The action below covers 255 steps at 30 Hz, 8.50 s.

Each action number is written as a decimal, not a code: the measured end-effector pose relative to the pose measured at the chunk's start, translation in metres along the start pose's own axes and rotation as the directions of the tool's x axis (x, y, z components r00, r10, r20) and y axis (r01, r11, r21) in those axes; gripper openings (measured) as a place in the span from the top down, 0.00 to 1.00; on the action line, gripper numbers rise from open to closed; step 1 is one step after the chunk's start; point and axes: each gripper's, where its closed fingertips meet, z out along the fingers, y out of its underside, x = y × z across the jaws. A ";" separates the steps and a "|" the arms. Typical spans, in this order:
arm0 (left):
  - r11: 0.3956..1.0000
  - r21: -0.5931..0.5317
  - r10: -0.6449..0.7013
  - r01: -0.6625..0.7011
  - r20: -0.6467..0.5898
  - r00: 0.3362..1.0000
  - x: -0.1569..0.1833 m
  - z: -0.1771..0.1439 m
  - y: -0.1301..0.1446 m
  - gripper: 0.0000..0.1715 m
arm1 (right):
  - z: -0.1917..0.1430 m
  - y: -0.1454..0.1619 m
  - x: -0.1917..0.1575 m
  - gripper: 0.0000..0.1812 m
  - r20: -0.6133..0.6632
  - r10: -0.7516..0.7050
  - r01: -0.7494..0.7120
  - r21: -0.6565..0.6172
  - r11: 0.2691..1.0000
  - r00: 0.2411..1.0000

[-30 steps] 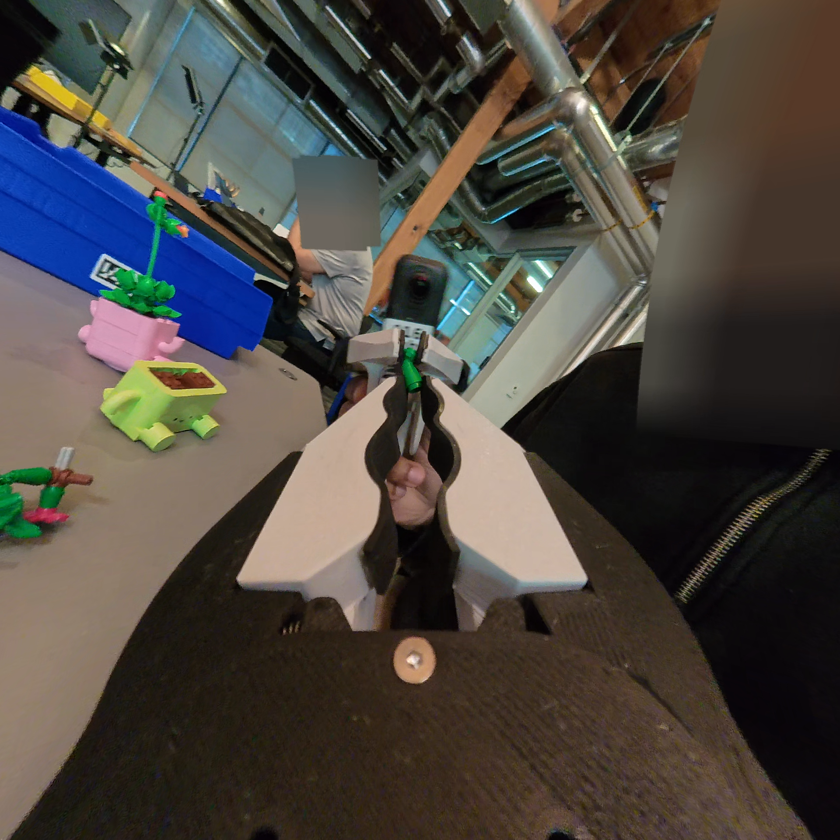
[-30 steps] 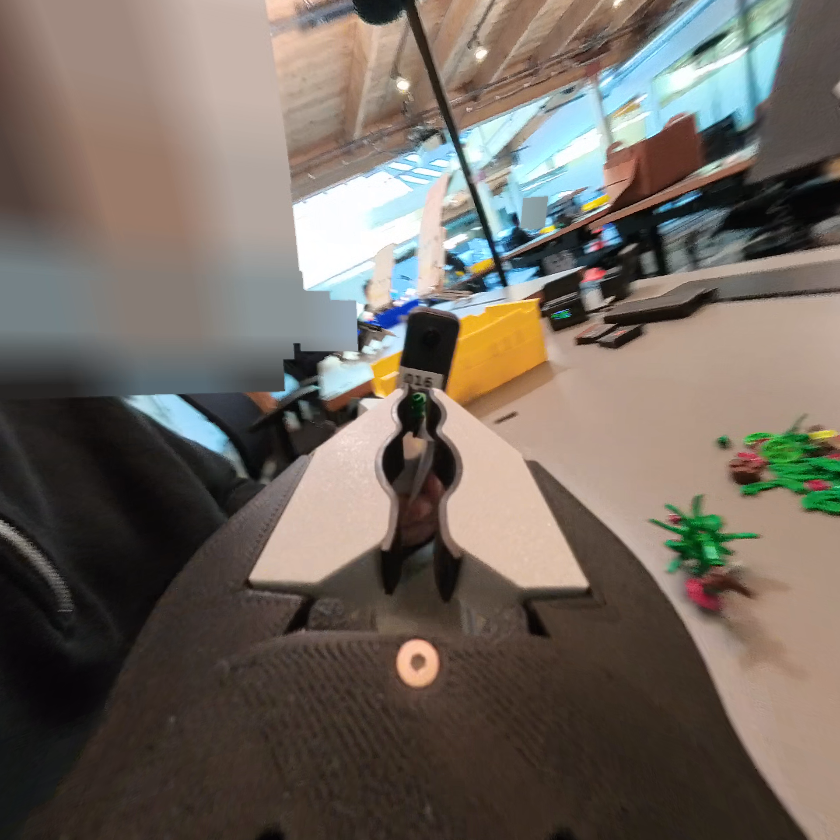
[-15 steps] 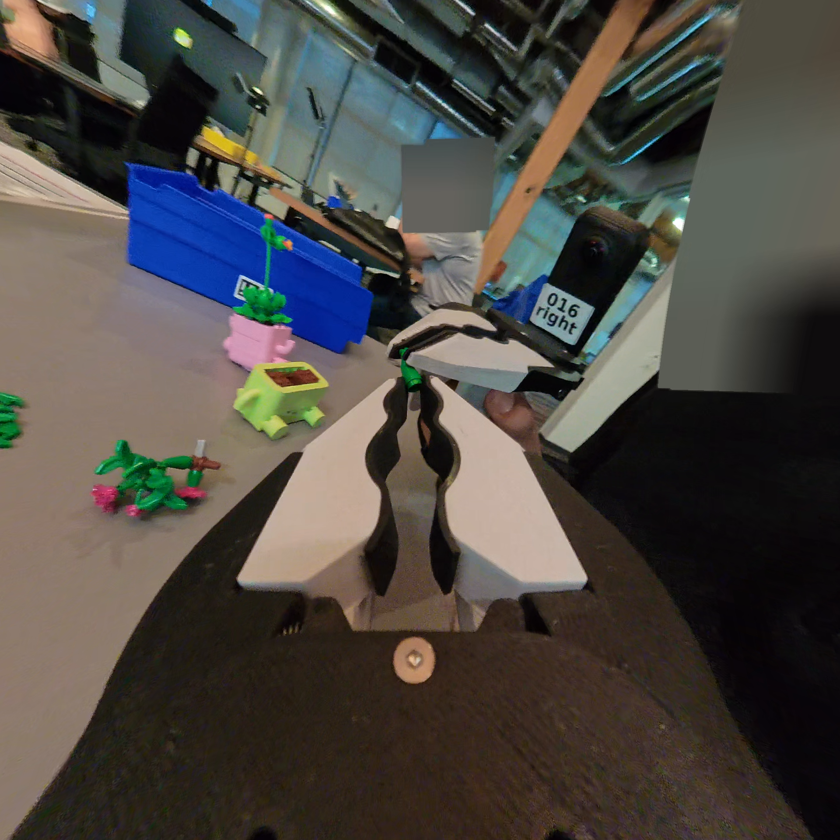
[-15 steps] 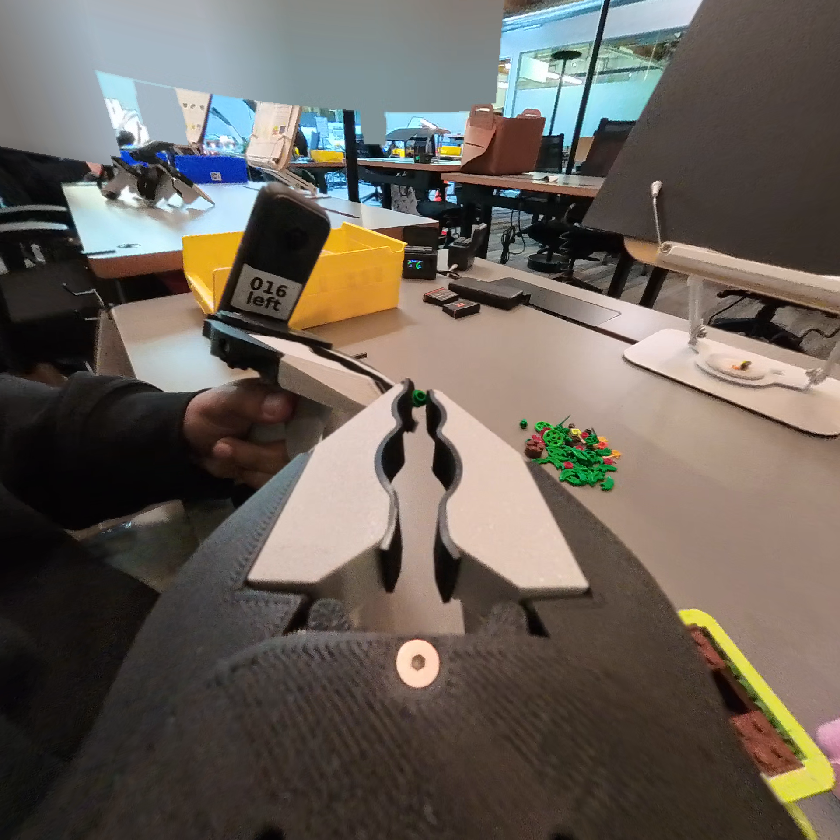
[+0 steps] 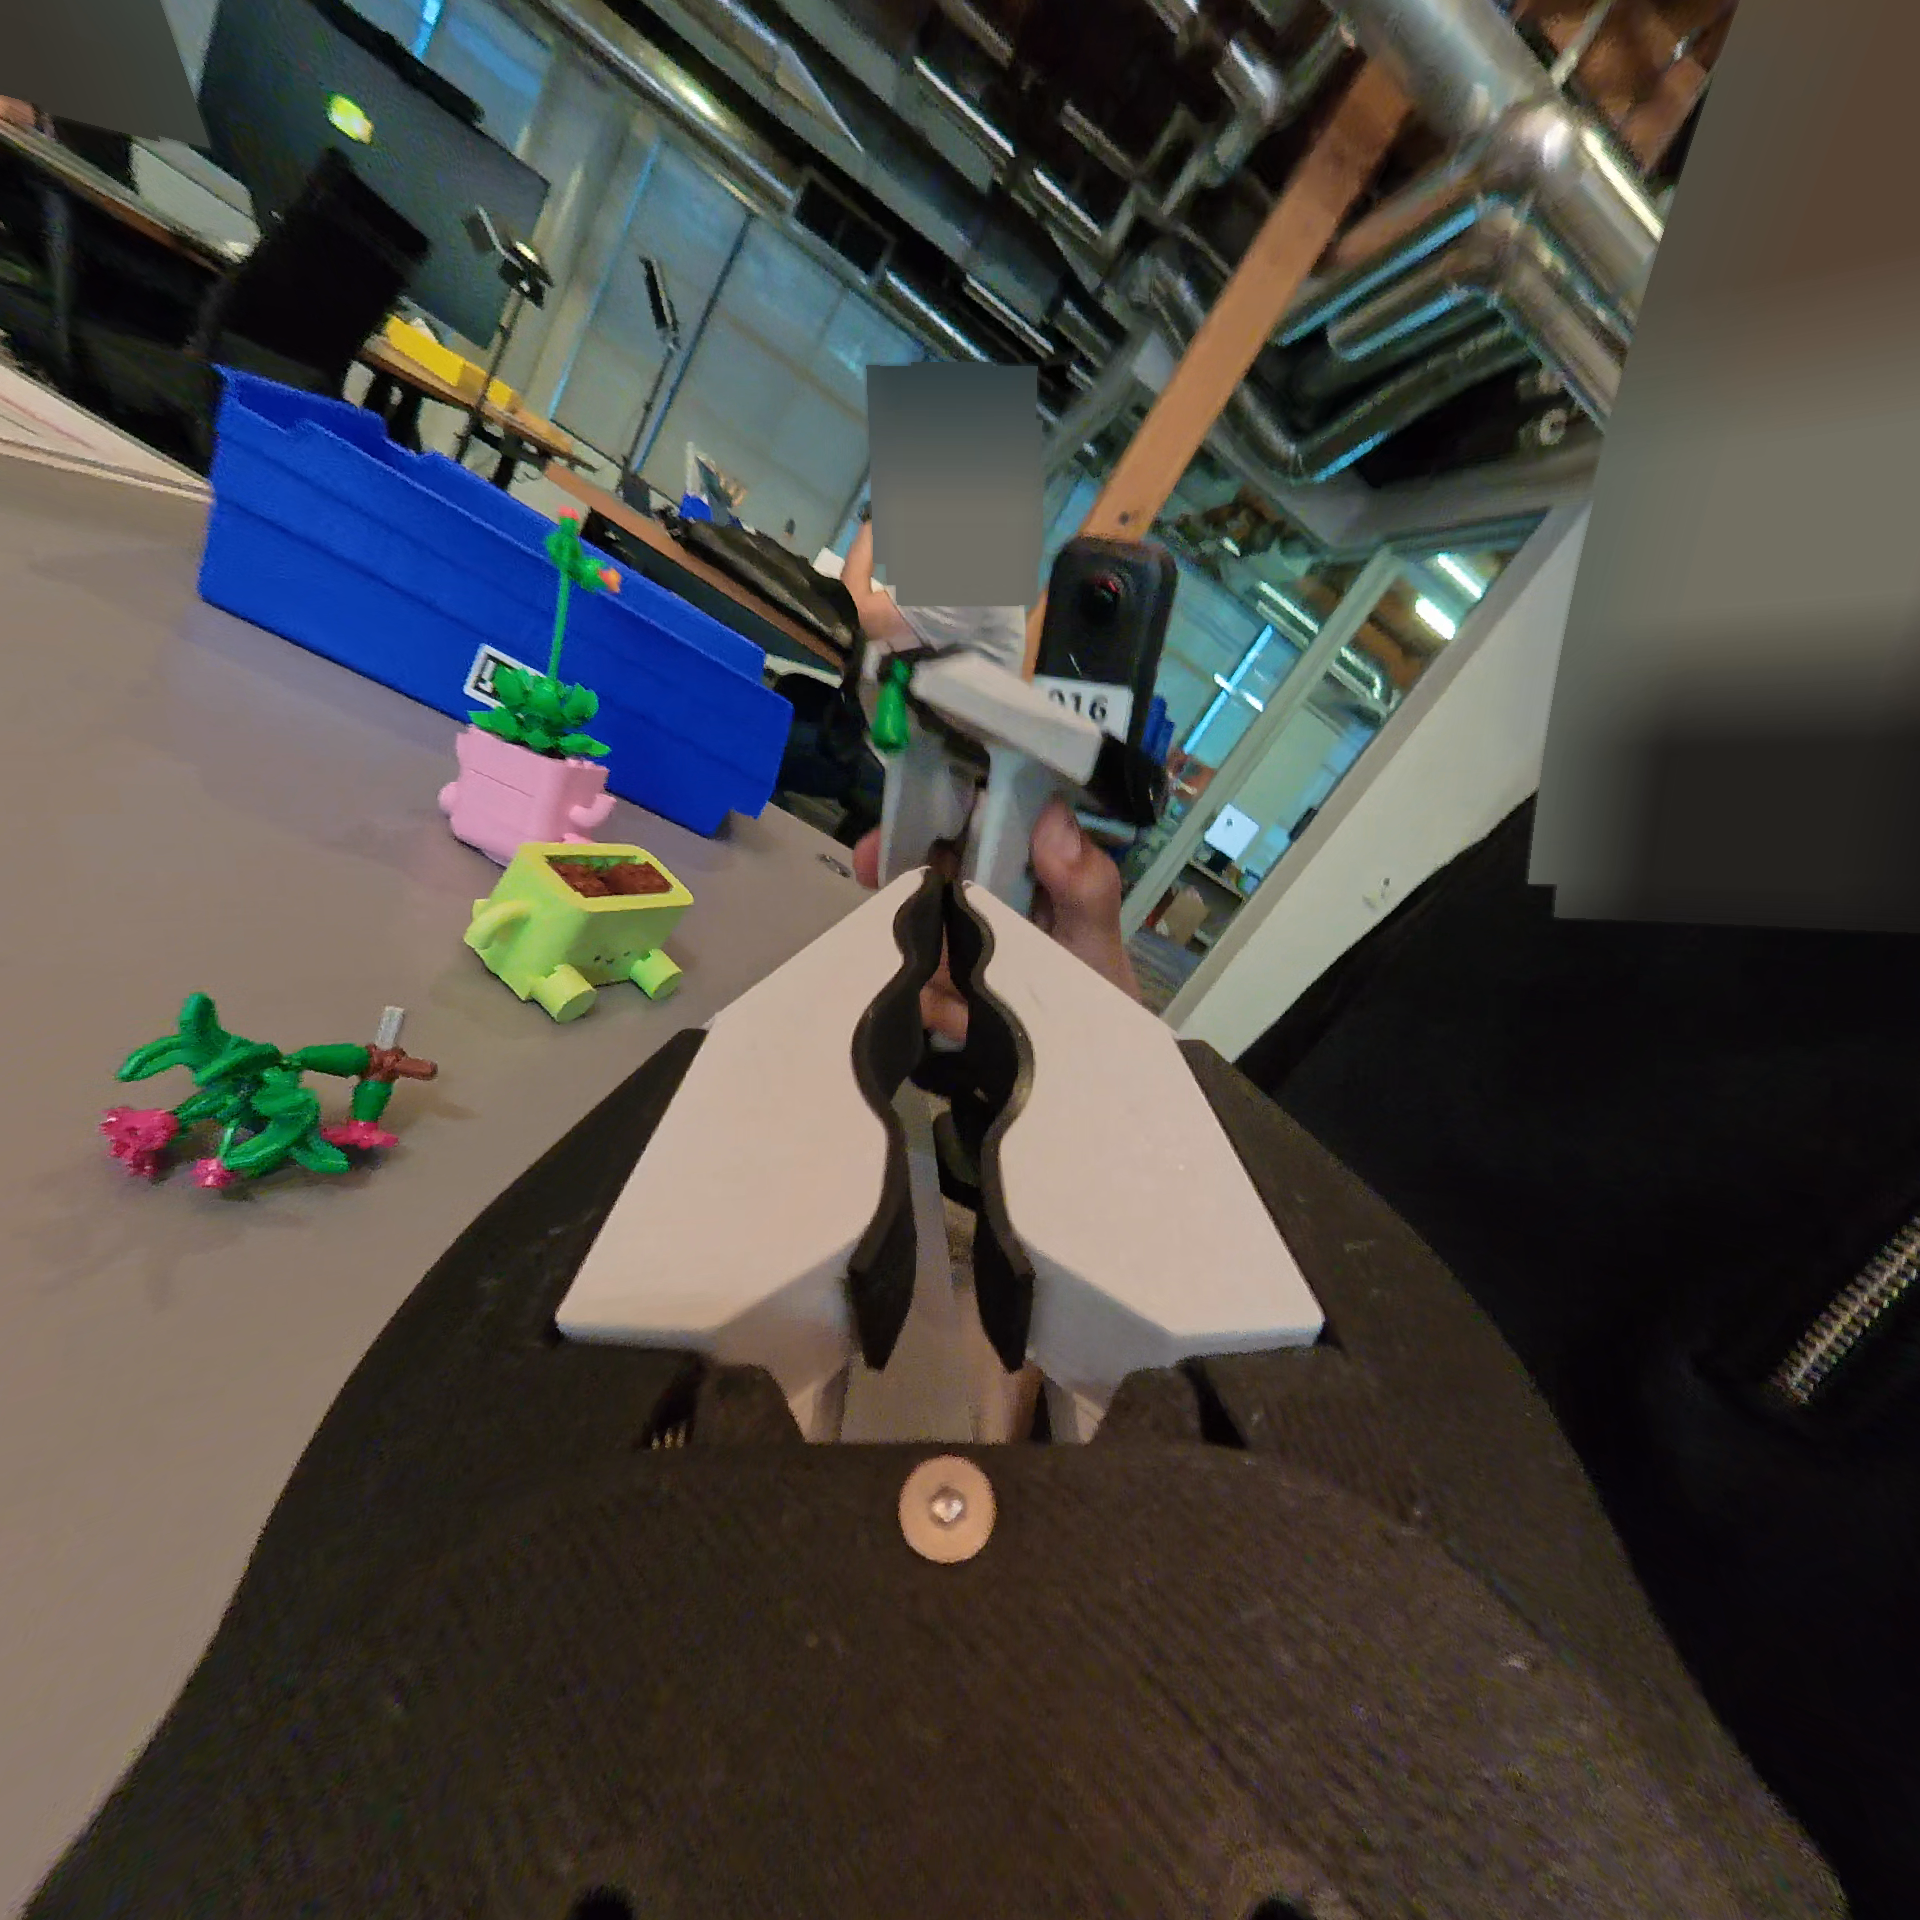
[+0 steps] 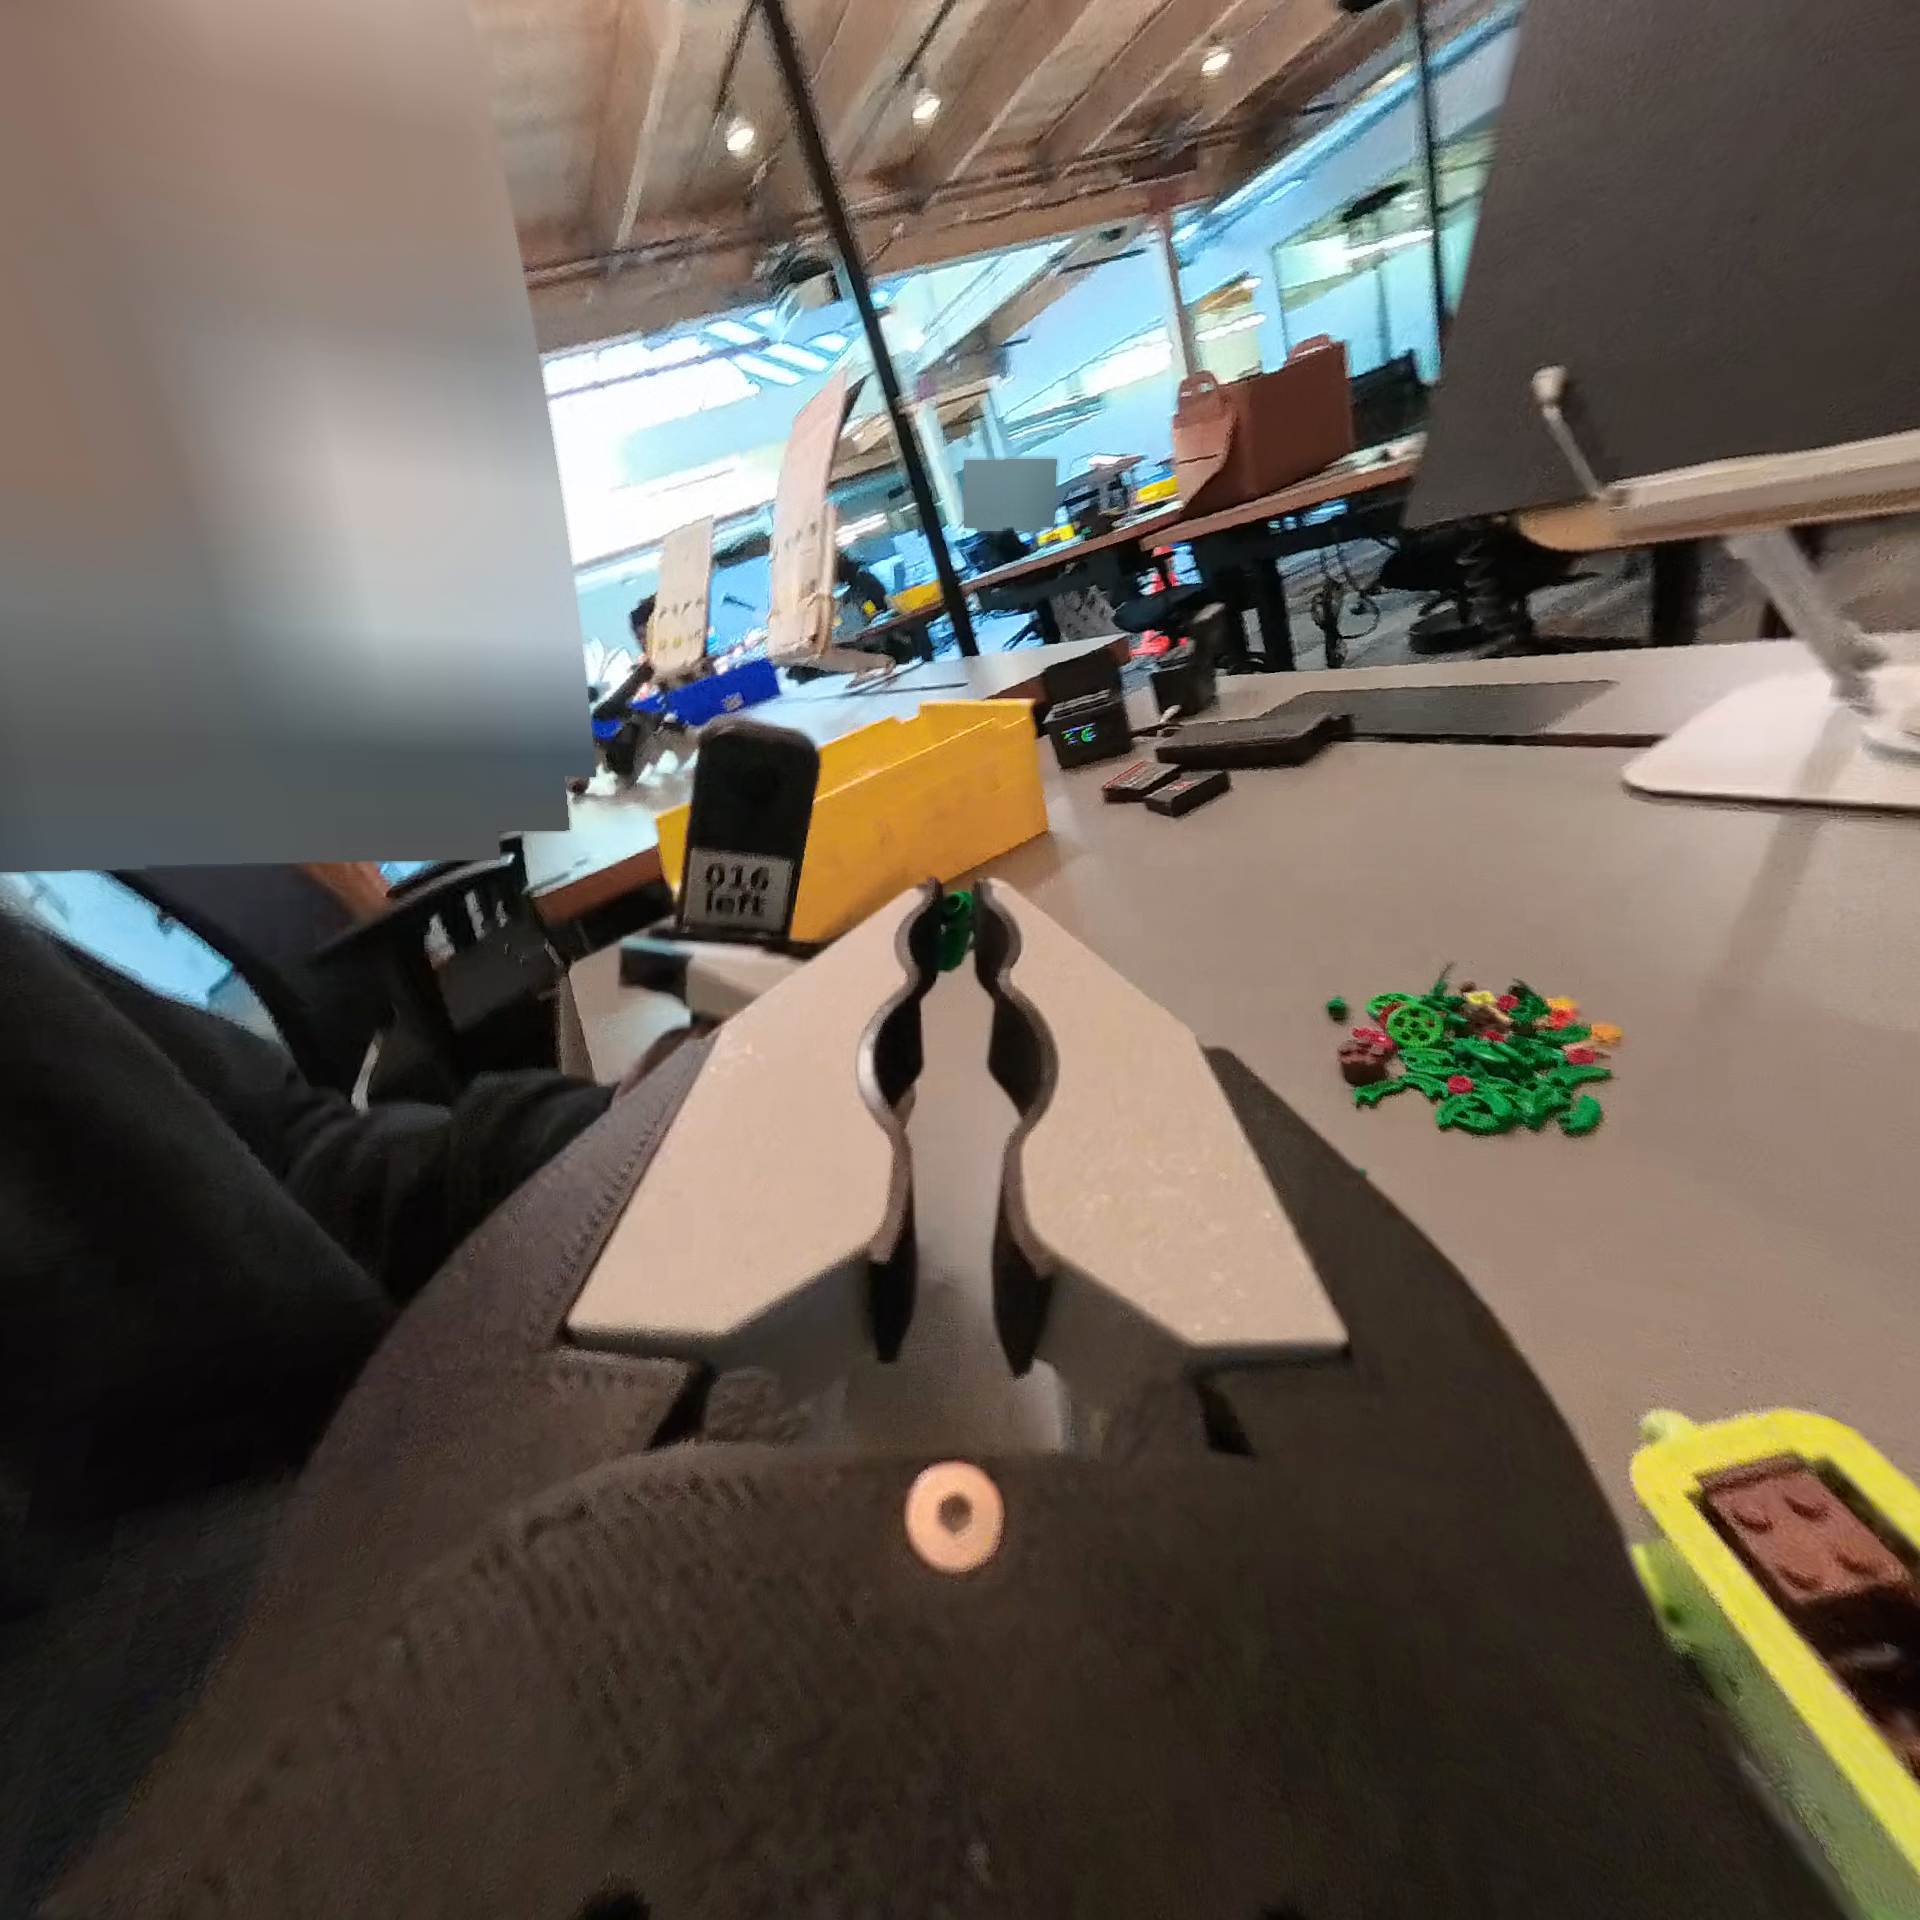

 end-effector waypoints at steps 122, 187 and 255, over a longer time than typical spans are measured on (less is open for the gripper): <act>0.749 -0.241 0.649 -0.618 0.457 0.608 -0.006 0.003 -0.013 0.98 | 0.014 0.021 -0.016 0.99 -0.122 -0.441 0.414 -0.199 0.888 0.889; 0.807 -0.134 -0.590 0.575 -0.201 0.782 -0.014 -0.013 0.019 0.98 | 0.009 0.057 -0.025 0.96 0.072 -0.502 0.504 -0.003 0.864 0.862; 0.389 -0.676 0.892 -0.626 0.108 0.438 -0.051 -0.022 0.073 0.99 | -0.001 0.112 -0.013 0.98 0.024 0.031 -0.018 -0.433 0.901 0.999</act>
